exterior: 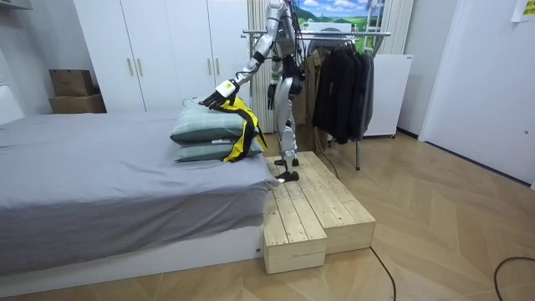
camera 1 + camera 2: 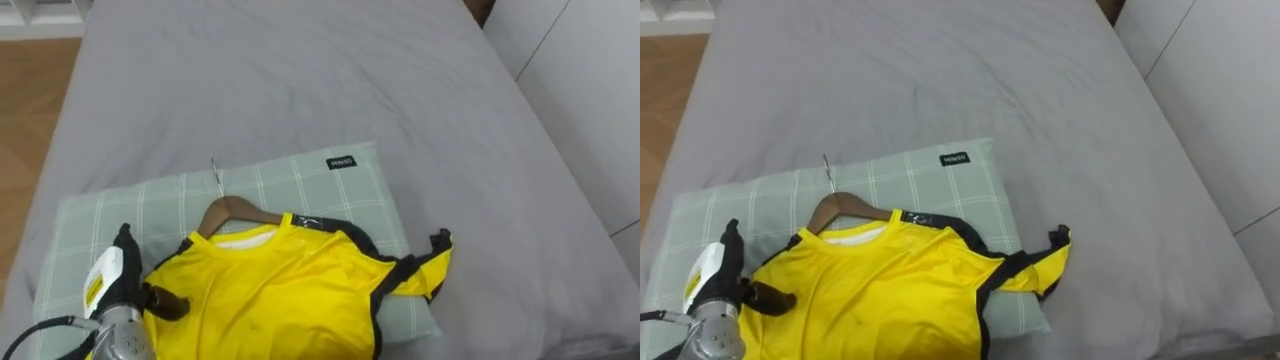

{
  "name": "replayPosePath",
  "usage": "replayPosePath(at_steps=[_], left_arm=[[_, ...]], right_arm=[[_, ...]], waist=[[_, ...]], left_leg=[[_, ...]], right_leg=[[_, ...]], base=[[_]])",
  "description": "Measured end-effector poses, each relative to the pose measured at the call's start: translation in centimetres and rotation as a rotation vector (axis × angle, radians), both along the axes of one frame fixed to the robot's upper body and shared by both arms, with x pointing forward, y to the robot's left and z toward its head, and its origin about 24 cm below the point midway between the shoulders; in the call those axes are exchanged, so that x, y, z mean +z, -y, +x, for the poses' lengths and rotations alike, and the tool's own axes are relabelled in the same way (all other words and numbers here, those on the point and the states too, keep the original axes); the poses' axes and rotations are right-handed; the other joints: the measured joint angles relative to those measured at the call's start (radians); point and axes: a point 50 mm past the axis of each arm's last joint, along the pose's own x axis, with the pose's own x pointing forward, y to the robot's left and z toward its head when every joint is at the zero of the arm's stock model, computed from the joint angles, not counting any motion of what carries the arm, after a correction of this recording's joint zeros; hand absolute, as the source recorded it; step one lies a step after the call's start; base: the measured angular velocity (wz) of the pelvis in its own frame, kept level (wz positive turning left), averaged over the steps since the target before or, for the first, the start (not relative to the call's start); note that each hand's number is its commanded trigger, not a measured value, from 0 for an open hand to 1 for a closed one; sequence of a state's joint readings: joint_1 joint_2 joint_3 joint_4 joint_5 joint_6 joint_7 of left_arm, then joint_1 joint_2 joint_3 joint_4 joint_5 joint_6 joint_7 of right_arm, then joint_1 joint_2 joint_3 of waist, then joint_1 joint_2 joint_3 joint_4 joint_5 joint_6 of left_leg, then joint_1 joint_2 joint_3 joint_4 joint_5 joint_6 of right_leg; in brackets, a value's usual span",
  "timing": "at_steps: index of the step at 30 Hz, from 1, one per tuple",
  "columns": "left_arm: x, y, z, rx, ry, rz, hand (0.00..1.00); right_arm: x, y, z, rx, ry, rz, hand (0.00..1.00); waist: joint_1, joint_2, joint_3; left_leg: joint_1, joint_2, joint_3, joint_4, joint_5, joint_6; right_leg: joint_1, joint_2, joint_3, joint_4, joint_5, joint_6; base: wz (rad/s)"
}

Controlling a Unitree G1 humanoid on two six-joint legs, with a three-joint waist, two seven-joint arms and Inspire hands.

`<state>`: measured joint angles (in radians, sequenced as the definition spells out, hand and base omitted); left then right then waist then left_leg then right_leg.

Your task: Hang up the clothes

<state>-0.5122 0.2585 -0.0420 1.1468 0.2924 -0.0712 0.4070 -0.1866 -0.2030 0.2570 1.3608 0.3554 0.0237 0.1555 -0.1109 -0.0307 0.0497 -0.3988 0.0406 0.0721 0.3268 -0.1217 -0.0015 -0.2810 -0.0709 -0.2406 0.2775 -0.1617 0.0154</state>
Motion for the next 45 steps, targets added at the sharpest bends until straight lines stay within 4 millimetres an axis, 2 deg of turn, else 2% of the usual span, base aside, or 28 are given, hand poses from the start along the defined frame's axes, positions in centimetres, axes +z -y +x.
replayPosePath(at_steps=[5,10,11,13,14,34,41,45], left_arm=[[0.5,0.0,0.8,0.015,-0.003,-0.019,0.00],[1.4,0.1,1.6,0.013,0.025,-0.016,0.00],[1.7,0.2,1.9,0.007,0.035,-0.009,0.00],[2.0,0.3,2.1,-0.003,0.042,0.001,0.00],[2.2,0.5,2.4,-0.011,0.047,0.006,0.00],[2.0,1.4,2.5,-0.104,-0.007,0.095,0.00],[1.4,1.4,2.2,-0.117,-0.048,0.092,0.00],[1.4,1.4,2.2,-0.117,-0.049,0.092,0.00]], right_arm=[[0.3,-0.6,1.2,0.015,0.026,0.009,0.00],[0.7,-1.1,2.6,0.035,0.057,0.011,0.00],[0.8,-1.3,3.0,0.038,0.066,0.010,0.00],[1.0,-1.7,3.8,0.045,0.084,0.015,0.00],[1.1,-1.9,4.0,0.047,0.091,0.020,0.00],[1.3,-2.4,4.8,0.097,0.099,0.004,0.00],[1.3,-2.4,4.7,0.097,0.097,0.005,0.00],[1.3,-2.4,4.7,0.099,0.094,0.011,0.00]], waist=[[-0.003,0.002,0.0014],[-0.006,0.004,0.0079],[-0.008,0.004,0.0189],[-0.020,0.007,0.0224],[-0.027,0.008,0.0283],[-0.032,0.009,0.0291],[-0.029,0.022,0.0372],[-0.028,0.025,0.0390]], left_leg=[[-0.036,0.003,0.002,0.020,0.002,0.003],[-0.080,0.004,0.002,0.042,0.004,0.007],[-0.083,0.005,0.002,0.047,0.004,0.007],[-0.093,0.003,0.003,0.049,0.004,0.010],[-0.098,0.000,0.004,0.047,0.007,0.014],[-0.109,-0.002,0.023,0.038,0.022,0.018],[-0.095,-0.002,0.024,0.025,0.025,0.017],[-0.094,-0.003,0.026,0.015,0.031,0.015]], right_leg=[[-0.043,0.000,0.010,0.030,-0.001,-0.003],[-0.086,-0.002,0.015,0.054,0.000,-0.008],[-0.092,-0.003,0.016,0.065,-0.001,-0.008],[-0.103,-0.006,0.015,0.070,-0.003,-0.012],[-0.109,-0.007,0.019,0.071,-0.003,-0.012],[-0.137,-0.019,0.024,0.094,-0.005,-0.014],[-0.131,-0.018,0.026,0.095,-0.006,-0.014],[-0.135,-0.017,0.027,0.095,-0.007,-0.016]], base=[[-0.04],[0.00],[0.00],[0.00],[0.00],[0.00],[0.00],[0.00]])
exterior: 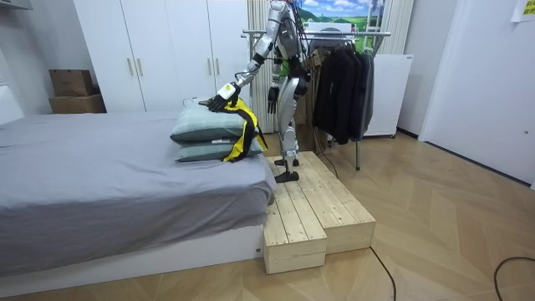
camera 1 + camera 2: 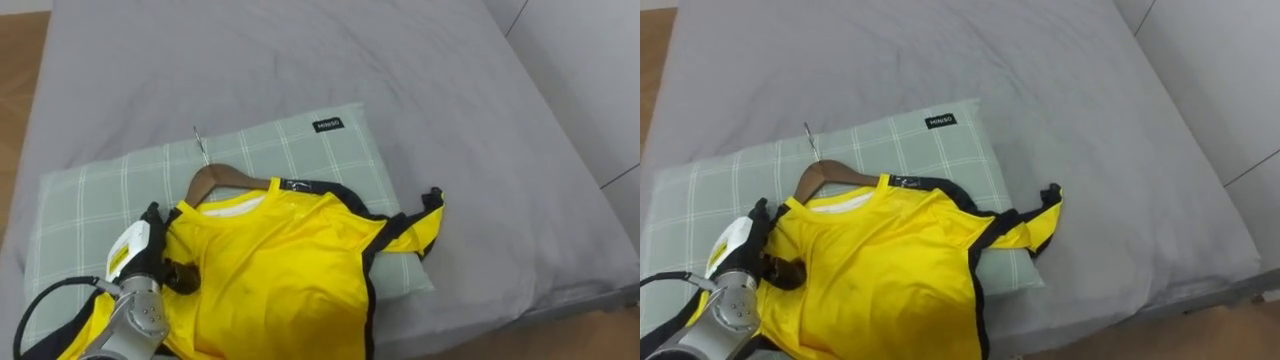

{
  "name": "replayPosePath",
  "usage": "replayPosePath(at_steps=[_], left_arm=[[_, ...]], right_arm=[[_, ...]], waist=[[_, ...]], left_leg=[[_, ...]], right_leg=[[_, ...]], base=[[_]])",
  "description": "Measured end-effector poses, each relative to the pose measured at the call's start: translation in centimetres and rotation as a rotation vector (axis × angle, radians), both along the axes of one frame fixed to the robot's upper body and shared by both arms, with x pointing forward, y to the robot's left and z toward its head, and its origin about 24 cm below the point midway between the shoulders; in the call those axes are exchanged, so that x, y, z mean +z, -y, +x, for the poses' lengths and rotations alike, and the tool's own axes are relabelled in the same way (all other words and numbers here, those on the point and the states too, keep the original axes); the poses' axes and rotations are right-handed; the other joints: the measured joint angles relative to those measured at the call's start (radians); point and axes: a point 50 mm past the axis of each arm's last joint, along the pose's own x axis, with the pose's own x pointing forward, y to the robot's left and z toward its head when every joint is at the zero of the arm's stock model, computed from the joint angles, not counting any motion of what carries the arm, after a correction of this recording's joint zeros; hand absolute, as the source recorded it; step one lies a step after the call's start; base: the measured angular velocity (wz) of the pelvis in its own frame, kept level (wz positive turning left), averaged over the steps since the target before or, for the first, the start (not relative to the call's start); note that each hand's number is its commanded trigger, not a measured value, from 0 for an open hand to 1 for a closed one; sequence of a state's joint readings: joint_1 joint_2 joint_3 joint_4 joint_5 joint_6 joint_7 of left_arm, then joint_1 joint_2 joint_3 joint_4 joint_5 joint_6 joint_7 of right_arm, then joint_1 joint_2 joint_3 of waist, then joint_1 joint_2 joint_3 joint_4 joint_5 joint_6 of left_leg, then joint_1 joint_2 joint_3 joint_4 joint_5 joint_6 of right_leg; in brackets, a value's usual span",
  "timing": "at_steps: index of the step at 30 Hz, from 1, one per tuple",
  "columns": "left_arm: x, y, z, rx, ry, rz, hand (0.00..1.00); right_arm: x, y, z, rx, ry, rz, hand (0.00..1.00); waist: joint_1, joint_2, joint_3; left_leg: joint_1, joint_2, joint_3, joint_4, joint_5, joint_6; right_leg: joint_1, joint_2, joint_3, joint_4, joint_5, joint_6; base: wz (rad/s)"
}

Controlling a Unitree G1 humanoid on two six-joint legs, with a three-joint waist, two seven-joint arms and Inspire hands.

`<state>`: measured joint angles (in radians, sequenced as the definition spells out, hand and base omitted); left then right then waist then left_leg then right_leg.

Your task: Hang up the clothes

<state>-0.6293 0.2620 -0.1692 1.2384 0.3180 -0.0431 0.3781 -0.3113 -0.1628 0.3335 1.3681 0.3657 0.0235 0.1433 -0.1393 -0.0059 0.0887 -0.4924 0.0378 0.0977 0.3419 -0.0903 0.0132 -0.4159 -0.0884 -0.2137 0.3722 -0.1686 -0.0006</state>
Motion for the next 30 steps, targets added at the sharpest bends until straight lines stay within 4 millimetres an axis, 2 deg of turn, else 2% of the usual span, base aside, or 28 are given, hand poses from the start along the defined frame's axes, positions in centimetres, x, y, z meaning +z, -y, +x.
replayPosePath(at_steps=[3,4,5,12,18,30], left_arm=[[-0.01,0.02,0.00,-0.001,-0.001,0.000,0.00],[-0.01,0.02,0.00,-0.001,-0.001,0.000,0.54],[-0.02,0.02,0.00,-0.001,-0.001,-0.001,1.00],[-0.03,0.02,-0.02,0.005,0.001,-0.002,1.00],[0.30,-0.80,-0.05,0.033,0.016,0.022,1.00],[-0.34,-0.33,-0.37,0.024,-0.012,0.015,1.00]], right_arm=[[-0.03,0.05,-0.08,-0.001,-0.004,-0.001,0.00],[-0.04,0.06,-0.09,-0.001,-0.005,-0.002,0.00],[-0.05,0.07,-0.12,-0.002,-0.006,-0.002,0.00],[-0.02,0.05,-0.05,-0.001,-0.004,-0.002,0.00],[-0.08,0.05,-0.18,0.003,-0.009,-0.005,0.00],[-0.06,-0.14,-0.06,0.033,-0.008,-0.013,0.00]], waist=[[0.001,0.000,0.0000],[0.001,0.000,-0.0001],[0.000,0.000,-0.0001],[0.000,-0.001,-0.0004],[-0.004,-0.002,-0.0004],[-0.016,-0.008,-0.0026]], left_leg=[[0.001,0.001,0.002,-0.001,0.002,-0.002],[0.001,0.001,0.002,-0.001,0.002,-0.002],[0.001,0.001,0.003,-0.001,0.002,-0.002],[0.004,0.000,0.011,0.003,0.002,-0.001],[0.011,-0.007,0.012,0.003,0.005,0.001],[0.011,-0.014,0.012,0.005,0.007,0.004]], right_leg=[[-0.001,0.001,0.002,0.001,-0.001,-0.002],[-0.001,0.001,0.002,0.001,-0.001,-0.002],[-0.001,0.000,0.002,0.001,-0.001,-0.002],[-0.001,-0.002,0.011,0.006,-0.005,-0.002],[0.000,-0.011,0.015,0.023,-0.017,-0.001],[-0.001,-0.017,0.017,0.028,-0.022,0.003]], base=[[0.00],[0.00],[0.00],[-0.01],[0.02],[0.00]])
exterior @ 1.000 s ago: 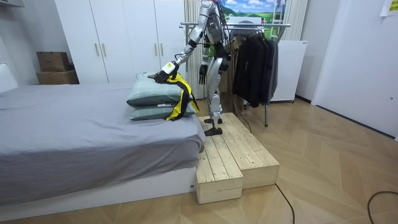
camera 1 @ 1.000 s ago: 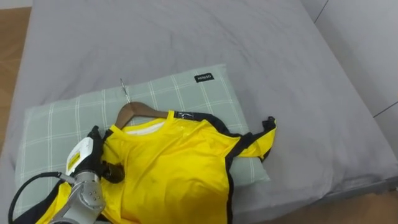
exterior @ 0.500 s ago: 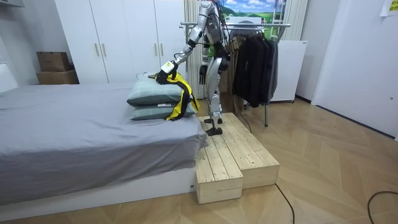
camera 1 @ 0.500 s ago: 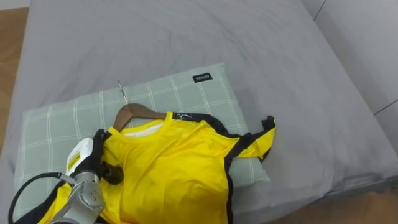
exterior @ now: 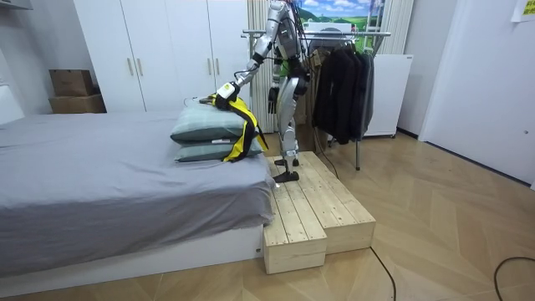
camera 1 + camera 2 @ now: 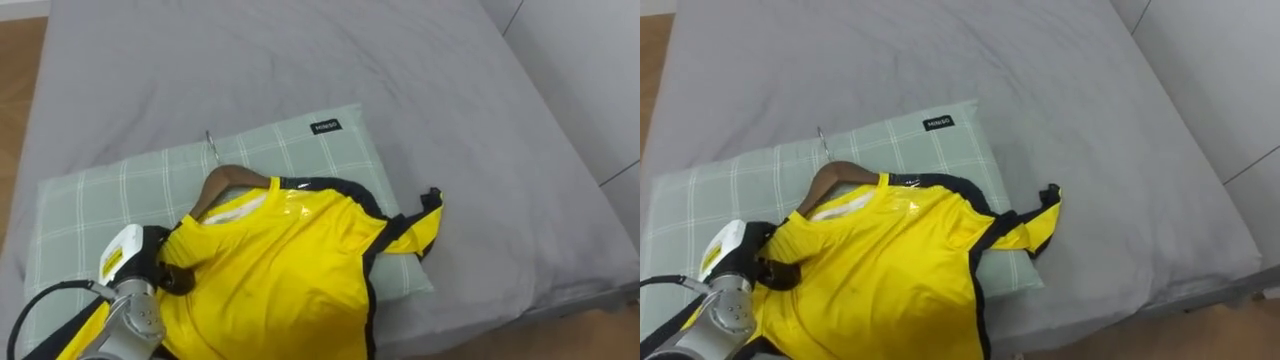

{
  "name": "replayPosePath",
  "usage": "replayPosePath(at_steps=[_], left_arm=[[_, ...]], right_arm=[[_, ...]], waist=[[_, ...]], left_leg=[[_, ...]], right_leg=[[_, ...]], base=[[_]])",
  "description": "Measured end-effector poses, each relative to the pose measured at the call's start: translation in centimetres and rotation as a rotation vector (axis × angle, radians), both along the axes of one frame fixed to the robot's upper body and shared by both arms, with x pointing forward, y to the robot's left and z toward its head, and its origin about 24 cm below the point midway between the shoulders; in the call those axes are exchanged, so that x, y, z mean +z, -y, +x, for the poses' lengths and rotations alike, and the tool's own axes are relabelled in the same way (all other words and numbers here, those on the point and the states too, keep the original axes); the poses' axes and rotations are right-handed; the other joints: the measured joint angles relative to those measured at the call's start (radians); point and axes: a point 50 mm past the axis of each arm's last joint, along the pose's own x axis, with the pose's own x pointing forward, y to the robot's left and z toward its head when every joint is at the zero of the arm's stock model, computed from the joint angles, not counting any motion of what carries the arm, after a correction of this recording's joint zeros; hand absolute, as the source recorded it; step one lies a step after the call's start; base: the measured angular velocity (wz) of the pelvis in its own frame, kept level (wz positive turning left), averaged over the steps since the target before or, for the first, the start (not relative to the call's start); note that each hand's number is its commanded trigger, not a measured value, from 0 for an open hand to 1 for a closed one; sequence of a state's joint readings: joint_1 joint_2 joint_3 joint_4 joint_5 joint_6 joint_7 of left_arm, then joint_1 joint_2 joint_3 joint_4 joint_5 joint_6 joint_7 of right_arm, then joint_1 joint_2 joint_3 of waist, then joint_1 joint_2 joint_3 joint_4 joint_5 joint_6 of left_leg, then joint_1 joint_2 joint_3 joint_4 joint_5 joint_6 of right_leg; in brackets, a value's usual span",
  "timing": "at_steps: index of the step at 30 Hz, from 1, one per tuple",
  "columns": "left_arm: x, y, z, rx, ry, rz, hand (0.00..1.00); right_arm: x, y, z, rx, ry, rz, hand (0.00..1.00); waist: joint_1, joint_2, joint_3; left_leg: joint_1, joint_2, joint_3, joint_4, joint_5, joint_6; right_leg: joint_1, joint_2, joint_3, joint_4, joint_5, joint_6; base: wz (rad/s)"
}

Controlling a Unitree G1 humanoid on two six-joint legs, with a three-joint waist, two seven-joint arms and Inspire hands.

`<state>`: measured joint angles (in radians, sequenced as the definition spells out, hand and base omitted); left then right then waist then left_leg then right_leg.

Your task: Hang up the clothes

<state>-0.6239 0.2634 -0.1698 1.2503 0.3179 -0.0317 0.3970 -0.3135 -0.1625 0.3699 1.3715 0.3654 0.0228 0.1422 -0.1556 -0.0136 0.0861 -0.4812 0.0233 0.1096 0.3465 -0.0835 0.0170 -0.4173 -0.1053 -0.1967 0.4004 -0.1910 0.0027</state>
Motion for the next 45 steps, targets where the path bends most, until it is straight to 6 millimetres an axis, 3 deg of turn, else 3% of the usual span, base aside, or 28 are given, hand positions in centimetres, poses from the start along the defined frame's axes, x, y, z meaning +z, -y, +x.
replayPosePath(at_steps=[19,29,35,37,38,41,45], left_arm=[[-0.3,0.7,0.0,-0.017,-0.011,-0.019,1.00],[-0.5,0.5,-0.7,-0.059,0.015,0.081,1.00],[1.8,1.5,-0.3,-0.136,0.204,0.175,1.00],[2.6,1.7,-0.2,-0.137,0.262,0.179,1.00],[3.2,1.8,-0.4,-0.147,0.304,0.184,1.00],[4.8,1.6,-0.9,-0.148,0.409,0.205,1.00],[4.9,1.7,-1.9,-0.154,0.449,0.231,1.00]], right_arm=[[-0.3,0.0,-0.6,-0.023,-0.007,0.013,0.00],[-1.1,1.0,-3.1,-0.101,-0.043,0.032,0.00],[-1.9,2.7,-7.1,-0.211,-0.098,0.020,0.00],[-2.0,3.2,-8.1,-0.234,-0.112,0.012,0.00],[-2.1,3.6,-8.9,-0.258,-0.118,0.012,0.00],[-2.2,4.2,-10.2,-0.296,-0.134,0.000,0.00],[-2.2,5.3,-12.3,-0.335,-0.172,-0.074,0.00]], waist=[[-0.002,-0.003,-0.0035],[0.002,0.007,-0.0528],[0.012,0.012,-0.0613],[0.021,0.017,-0.0672],[0.019,0.023,-0.0761],[0.023,0.028,-0.0824],[0.020,0.037,-0.0939]], left_leg=[[0.020,0.004,-0.002,0.027,0.000,0.000],[0.149,0.002,-0.004,-0.029,0.000,0.000],[0.237,0.000,-0.015,-0.052,-0.003,-0.003],[0.267,0.000,-0.012,-0.070,-0.004,-0.004],[0.280,0.000,-0.014,-0.075,-0.005,-0.005],[0.343,-0.003,-0.006,-0.108,-0.006,-0.008],[0.411,-0.005,-0.005,-0.133,-0.009,-0.012]], right_leg=[[0.024,0.002,0.000,0.015,0.000,0.000],[0.154,0.010,-0.001,-0.045,0.005,0.001],[0.265,0.019,-0.010,-0.109,0.014,0.006],[0.294,0.021,-0.007,-0.129,0.017,0.009],[0.316,0.025,-0.008,-0.146,0.023,0.011],[0.371,0.025,-0.007,-0.172,0.023,0.012],[0.443,0.028,-0.005,-0.199,0.023,0.013]], base=[[0.00],[0.00],[0.05],[-0.06],[0.00],[-0.04],[0.01]])
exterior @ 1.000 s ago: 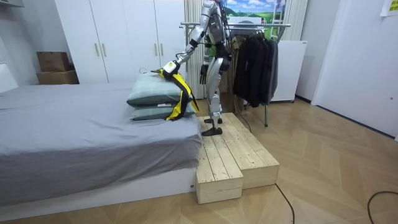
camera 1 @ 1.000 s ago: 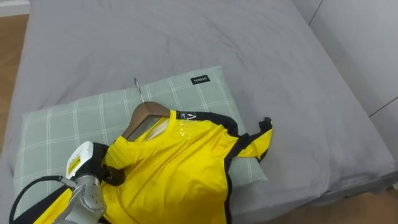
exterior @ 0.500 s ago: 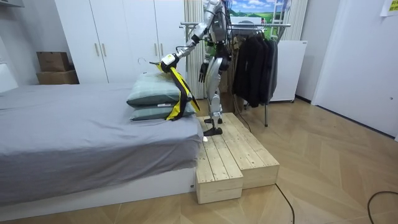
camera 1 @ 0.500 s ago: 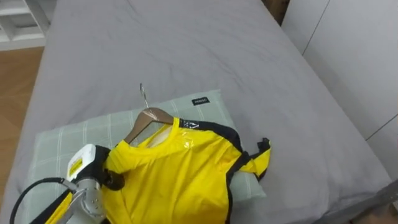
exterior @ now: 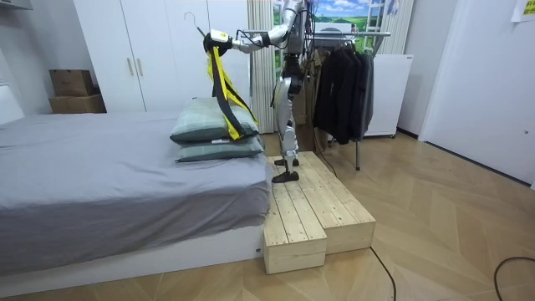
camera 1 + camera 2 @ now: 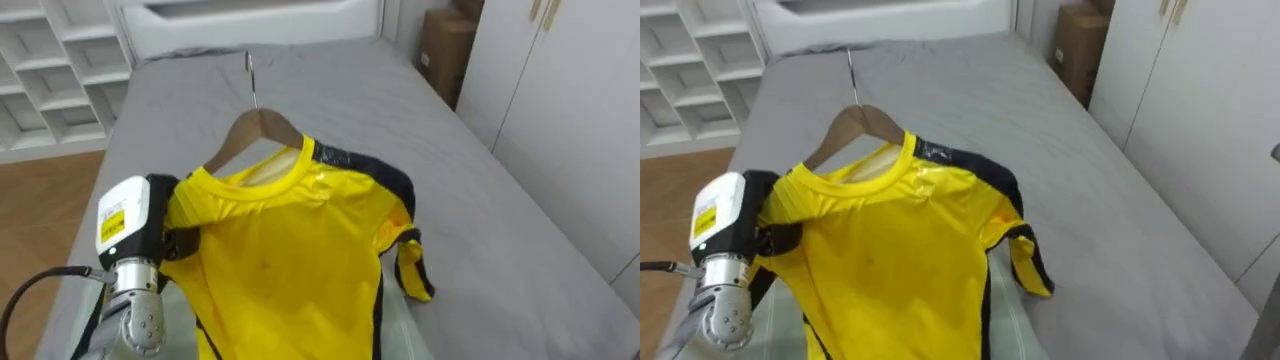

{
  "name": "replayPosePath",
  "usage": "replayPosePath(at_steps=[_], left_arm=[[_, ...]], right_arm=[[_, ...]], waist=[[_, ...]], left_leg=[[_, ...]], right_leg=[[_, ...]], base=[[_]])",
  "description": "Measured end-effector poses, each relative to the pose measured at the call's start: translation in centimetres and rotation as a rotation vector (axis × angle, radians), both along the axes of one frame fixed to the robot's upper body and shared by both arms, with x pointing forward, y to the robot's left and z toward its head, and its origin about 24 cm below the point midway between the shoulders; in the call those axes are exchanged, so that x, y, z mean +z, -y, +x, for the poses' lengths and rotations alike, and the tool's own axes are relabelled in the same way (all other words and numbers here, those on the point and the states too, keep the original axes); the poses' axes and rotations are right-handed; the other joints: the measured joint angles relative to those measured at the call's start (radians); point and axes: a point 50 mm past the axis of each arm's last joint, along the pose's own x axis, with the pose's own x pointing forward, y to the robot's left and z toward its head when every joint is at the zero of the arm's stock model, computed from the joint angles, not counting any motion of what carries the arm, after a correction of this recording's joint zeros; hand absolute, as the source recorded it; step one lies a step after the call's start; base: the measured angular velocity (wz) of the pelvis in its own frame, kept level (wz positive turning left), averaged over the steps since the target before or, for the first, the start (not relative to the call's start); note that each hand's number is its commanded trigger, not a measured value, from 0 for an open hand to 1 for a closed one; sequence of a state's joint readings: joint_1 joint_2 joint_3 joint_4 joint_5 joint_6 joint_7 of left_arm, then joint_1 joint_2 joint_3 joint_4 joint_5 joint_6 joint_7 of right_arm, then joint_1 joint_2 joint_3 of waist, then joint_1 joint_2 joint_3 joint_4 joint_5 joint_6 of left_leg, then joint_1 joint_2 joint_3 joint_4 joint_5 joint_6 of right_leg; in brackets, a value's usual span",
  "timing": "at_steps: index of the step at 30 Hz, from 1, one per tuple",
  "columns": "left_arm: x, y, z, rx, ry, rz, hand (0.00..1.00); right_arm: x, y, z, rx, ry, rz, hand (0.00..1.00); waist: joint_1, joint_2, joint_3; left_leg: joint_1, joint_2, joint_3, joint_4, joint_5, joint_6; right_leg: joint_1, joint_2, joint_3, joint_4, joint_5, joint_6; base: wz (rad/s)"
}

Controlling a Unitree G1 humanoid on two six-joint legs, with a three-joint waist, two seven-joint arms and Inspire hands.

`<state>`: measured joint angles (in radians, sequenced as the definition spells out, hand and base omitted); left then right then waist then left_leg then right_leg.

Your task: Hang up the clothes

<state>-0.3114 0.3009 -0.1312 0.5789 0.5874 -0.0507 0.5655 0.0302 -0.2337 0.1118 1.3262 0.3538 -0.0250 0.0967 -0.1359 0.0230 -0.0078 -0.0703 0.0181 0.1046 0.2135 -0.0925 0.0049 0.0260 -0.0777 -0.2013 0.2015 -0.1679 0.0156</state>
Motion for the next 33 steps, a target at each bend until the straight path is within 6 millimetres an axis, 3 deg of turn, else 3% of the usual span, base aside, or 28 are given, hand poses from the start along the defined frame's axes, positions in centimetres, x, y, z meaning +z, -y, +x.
replayPosePath(at_steps=[6,9,12,15,21,27,33], left_arm=[[-0.8,-0.2,-1.0,0.005,-0.010,0.035,1.00],[-0.9,-0.3,-1.4,0.009,0.013,0.029,1.00],[-0.7,0.0,-2.3,-0.012,0.051,0.014,1.00],[-0.7,0.2,-3.0,-0.033,0.064,0.011,1.00],[0.4,0.9,-3.9,-0.069,0.119,0.024,1.00],[0.7,1.2,-3.9,-0.098,0.113,0.032,1.00],[1.1,1.6,-4.1,-0.120,0.099,0.025,1.00]], right_arm=[[0.2,0.7,-0.1,0.092,-0.034,-0.123,0.00],[0.5,0.9,1.1,0.184,-0.011,-0.207,0.00],[1.4,1.2,3.5,0.283,0.074,-0.320,0.00],[3.8,1.1,7.9,0.437,0.257,-0.505,0.00],[8.0,0.3,12.5,0.618,0.500,-0.788,0.00],[12.1,-1.1,15.4,0.688,0.722,-0.942,0.00],[14.6,-2.0,16.6,0.703,0.841,-1.031,0.00]], waist=[[0.003,0.001,0.0009],[0.006,0.000,0.0025],[0.006,0.001,0.0025],[0.008,-0.001,0.0025],[0.055,-0.007,0.0063],[0.067,-0.014,0.0113],[0.089,-0.018,0.0134]], left_leg=[[0.037,0.001,-0.001,-0.011,-0.004,-0.006],[0.056,0.001,0.000,-0.019,-0.007,-0.009],[0.064,0.000,0.001,-0.035,-0.008,-0.009],[0.066,0.001,0.006,-0.040,-0.008,-0.009],[0.084,0.002,0.022,-0.036,-0.017,-0.012],[0.101,0.002,0.021,-0.034,-0.028,-0.012],[0.102,0.002,0.025,-0.035,-0.030,-0.012]], right_leg=[[0.033,0.004,-0.003,-0.017,-0.001,0.000],[0.047,0.007,0.003,-0.033,-0.001,0.001],[0.046,0.008,0.009,-0.030,-0.001,0.001],[0.051,0.008,0.012,-0.032,0.000,0.000],[0.065,0.008,0.035,-0.034,-0.002,0.002],[0.086,0.008,0.031,-0.036,-0.007,0.006],[0.083,0.008,0.037,-0.033,-0.007,0.006]], base=[[-0.01],[-0.06],[-0.06],[0.00],[-0.07],[0.00],[-0.02]])
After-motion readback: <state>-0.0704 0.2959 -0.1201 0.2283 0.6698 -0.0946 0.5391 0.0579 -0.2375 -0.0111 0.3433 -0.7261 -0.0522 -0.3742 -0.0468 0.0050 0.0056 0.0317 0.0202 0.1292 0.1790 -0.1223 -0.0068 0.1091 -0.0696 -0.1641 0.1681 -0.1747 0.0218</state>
